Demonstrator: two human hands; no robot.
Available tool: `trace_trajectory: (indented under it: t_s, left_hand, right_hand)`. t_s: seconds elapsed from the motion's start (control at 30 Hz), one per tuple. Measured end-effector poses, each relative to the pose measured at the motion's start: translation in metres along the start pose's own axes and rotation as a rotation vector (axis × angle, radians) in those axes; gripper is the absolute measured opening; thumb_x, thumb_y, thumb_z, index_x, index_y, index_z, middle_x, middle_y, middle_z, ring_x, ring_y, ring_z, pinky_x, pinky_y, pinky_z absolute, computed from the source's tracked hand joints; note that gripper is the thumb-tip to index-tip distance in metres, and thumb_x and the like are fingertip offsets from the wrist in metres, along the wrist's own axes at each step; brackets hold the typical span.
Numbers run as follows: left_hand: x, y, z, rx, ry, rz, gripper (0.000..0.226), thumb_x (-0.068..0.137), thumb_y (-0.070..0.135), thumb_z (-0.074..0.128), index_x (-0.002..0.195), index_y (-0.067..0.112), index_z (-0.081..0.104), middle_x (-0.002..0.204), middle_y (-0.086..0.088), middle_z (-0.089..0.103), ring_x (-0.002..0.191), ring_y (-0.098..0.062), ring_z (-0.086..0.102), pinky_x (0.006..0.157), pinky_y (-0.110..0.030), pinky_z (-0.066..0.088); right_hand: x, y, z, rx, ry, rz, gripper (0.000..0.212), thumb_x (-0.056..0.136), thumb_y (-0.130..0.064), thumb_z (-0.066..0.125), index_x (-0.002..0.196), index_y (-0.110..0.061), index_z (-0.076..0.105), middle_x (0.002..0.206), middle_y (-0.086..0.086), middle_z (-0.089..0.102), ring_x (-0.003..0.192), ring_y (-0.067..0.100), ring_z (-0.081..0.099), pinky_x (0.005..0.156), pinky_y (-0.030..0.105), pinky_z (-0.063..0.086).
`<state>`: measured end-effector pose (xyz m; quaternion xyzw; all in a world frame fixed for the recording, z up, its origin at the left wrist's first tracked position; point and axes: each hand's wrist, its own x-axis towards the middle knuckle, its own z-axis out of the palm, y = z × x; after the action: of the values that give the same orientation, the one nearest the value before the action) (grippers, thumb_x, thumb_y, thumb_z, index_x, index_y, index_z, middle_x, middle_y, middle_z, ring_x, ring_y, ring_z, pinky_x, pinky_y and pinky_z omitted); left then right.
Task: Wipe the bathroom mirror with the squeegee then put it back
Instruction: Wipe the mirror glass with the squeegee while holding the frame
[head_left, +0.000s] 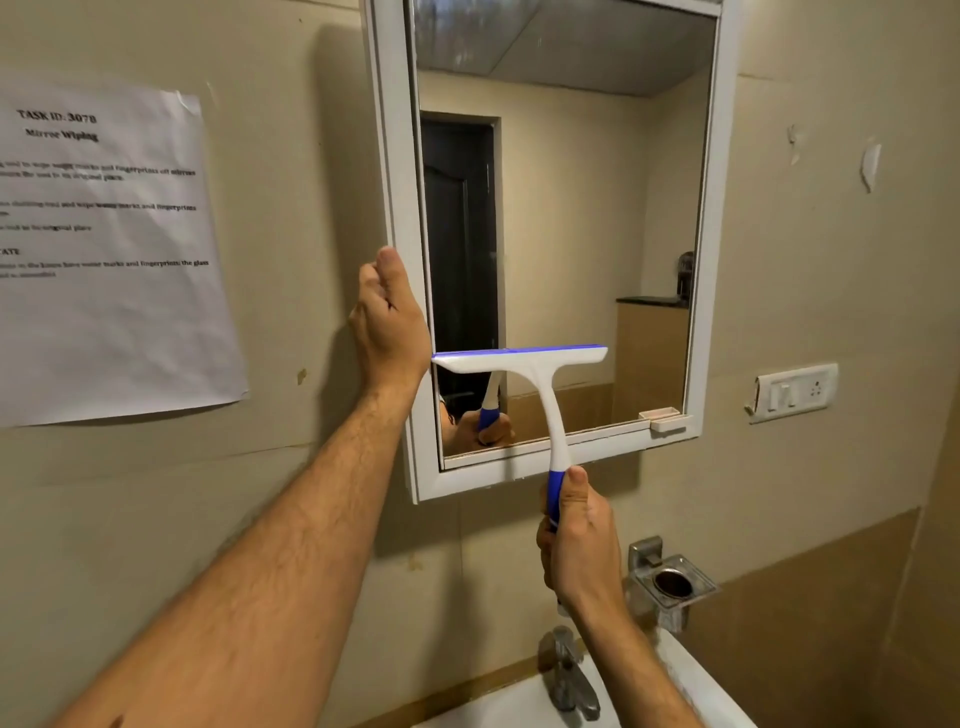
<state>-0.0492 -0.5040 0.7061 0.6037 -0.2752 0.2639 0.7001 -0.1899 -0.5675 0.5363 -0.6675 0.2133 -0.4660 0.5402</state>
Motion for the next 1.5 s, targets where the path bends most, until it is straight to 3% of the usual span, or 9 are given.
trace_trajectory:
  t_s: [0.27,0.4,0.53,0.63,0.7,0.8,0.93,1.03,1.5]
  left_hand:
    - [-0.014,-0.008,-0.005,-0.039,-0.029,-0.027,0.037,0.103,0.035,0.021,0.107,0.020,0.056,0.079,0.026,0.038,0.068,0.033,0.039,0.059,0.006,0.031]
    - [-0.013,-0.015,-0.003,-0.045,-0.032,-0.025,0.051,0.102,0.040,0.019,0.137,0.011,0.042,0.134,0.001,0.051,0.121,-0.004,0.045,0.090,-0.005,0.027]
    - [-0.015,-0.016,-0.003,-0.056,-0.018,-0.030,0.037,0.103,0.033,0.022,0.112,0.020,0.055,0.088,0.023,0.047,0.076,0.026,0.043,0.060,0.011,0.026]
    - [-0.023,-0.014,-0.005,-0.051,-0.027,-0.041,0.029,0.103,0.033,0.022,0.084,0.038,0.044,0.079,0.027,0.034,0.067,0.034,0.038,0.056,0.011,0.026]
    - [-0.025,-0.023,-0.005,-0.061,-0.038,-0.064,0.035,0.103,0.034,0.022,0.107,0.025,0.055,0.095,0.021,0.043,0.073,0.024,0.042,0.057,0.011,0.025]
    - [-0.029,-0.032,-0.006,-0.048,-0.045,-0.070,0.048,0.102,0.038,0.020,0.131,0.010,0.046,0.119,0.004,0.052,0.098,0.008,0.037,0.072,0.006,0.025]
    - [-0.032,-0.041,-0.006,-0.049,-0.061,-0.094,0.052,0.101,0.043,0.019,0.137,0.013,0.042,0.139,-0.005,0.048,0.117,-0.003,0.040,0.093,-0.018,0.028]
    - [-0.033,-0.047,-0.007,-0.039,-0.063,-0.123,0.054,0.101,0.044,0.019,0.140,0.013,0.039,0.143,-0.006,0.044,0.132,-0.017,0.039,0.099,-0.019,0.024]
    - [-0.070,-0.086,-0.017,-0.005,-0.175,-0.257,0.064,0.096,0.056,0.015,0.145,0.017,0.028,0.150,-0.005,0.033,0.138,-0.018,0.030,0.113,-0.029,0.020]
  right_hand:
    - [-0.009,0.004,-0.005,0.019,-0.017,0.056,0.051,0.089,-0.059,0.024,0.074,-0.016,0.048,0.053,0.001,0.040,0.042,0.010,0.037,0.043,0.023,0.034]
    - [-0.011,0.006,-0.006,0.017,-0.020,0.077,0.054,0.086,-0.060,0.024,0.077,-0.014,0.050,0.053,0.001,0.040,0.041,0.008,0.036,0.041,0.021,0.034]
    - [-0.013,0.010,-0.007,0.026,-0.012,0.102,0.053,0.089,-0.058,0.025,0.076,-0.013,0.049,0.051,-0.001,0.038,0.039,0.008,0.034,0.039,0.020,0.033]
    - [-0.014,0.012,-0.007,0.036,-0.017,0.117,0.049,0.093,-0.053,0.025,0.076,-0.013,0.048,0.051,-0.001,0.037,0.039,0.008,0.033,0.038,0.019,0.032]
    - [-0.015,0.012,-0.007,0.041,-0.018,0.131,0.048,0.094,-0.052,0.026,0.076,-0.013,0.047,0.052,0.000,0.038,0.040,0.008,0.033,0.038,0.019,0.032]
    - [-0.019,0.015,-0.007,0.029,-0.024,0.154,0.049,0.095,-0.053,0.025,0.078,-0.011,0.046,0.053,0.001,0.038,0.040,0.008,0.034,0.036,0.018,0.032]
    - [-0.024,0.020,-0.008,0.017,-0.026,0.164,0.051,0.094,-0.055,0.024,0.077,-0.011,0.046,0.053,0.000,0.039,0.042,0.010,0.034,0.039,0.019,0.032]
    - [-0.029,0.026,-0.010,-0.009,-0.020,0.166,0.055,0.088,-0.059,0.024,0.075,-0.012,0.047,0.053,0.001,0.039,0.043,0.011,0.035,0.040,0.019,0.033]
    - [-0.051,0.037,-0.029,-0.130,-0.044,0.207,0.051,0.097,-0.049,0.024,0.074,-0.010,0.046,0.057,0.006,0.040,0.049,0.015,0.039,0.050,0.029,0.035]
